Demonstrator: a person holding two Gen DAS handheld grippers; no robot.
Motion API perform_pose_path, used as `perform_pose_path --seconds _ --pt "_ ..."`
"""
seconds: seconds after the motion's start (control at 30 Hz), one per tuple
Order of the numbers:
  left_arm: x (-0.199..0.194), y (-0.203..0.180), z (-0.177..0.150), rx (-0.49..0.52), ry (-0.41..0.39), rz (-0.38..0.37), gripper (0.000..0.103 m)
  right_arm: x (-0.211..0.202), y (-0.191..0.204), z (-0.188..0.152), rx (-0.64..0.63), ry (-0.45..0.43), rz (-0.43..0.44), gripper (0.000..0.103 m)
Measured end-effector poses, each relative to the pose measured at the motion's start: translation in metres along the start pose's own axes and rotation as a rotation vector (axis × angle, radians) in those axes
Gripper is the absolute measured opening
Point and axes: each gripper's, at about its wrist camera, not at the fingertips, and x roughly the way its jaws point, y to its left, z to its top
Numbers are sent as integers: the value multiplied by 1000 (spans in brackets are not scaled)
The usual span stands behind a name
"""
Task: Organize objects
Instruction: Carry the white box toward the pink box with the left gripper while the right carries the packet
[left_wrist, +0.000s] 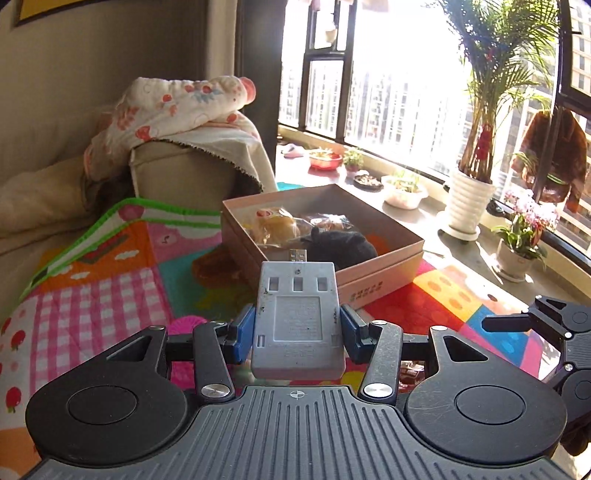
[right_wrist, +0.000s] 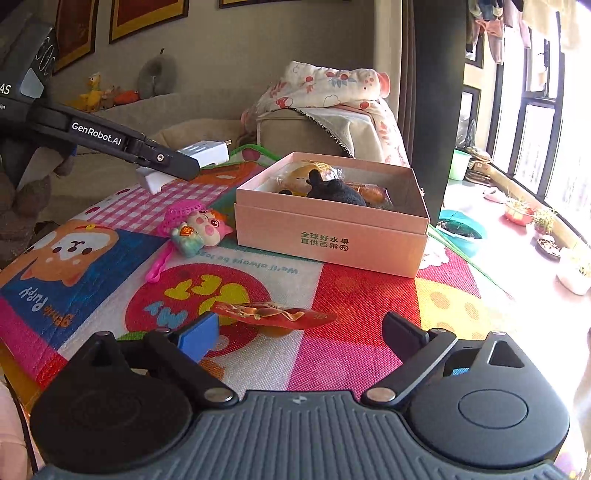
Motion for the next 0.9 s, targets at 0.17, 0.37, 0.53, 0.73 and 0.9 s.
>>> perform_pose_path --seconds 0.17,0.37,0.53,0.73,0.9 --pt "-1 3 -21 -16 39 -12 53 19 3 8 16 47 58 100" --pt "-7 8 -29 -31 35 -10 53 48 7 5 1 154 46 82" --pt "1 12 -16 -52 12 -24 53 34 12 10 -27 106 19 78" --pt "31 1 40 -40 -87 -68 53 21 8 21 -23 51 -20 78" --pt "99 -4 105 -176 -131 -168 53 24 2 28 3 49 -60 78"
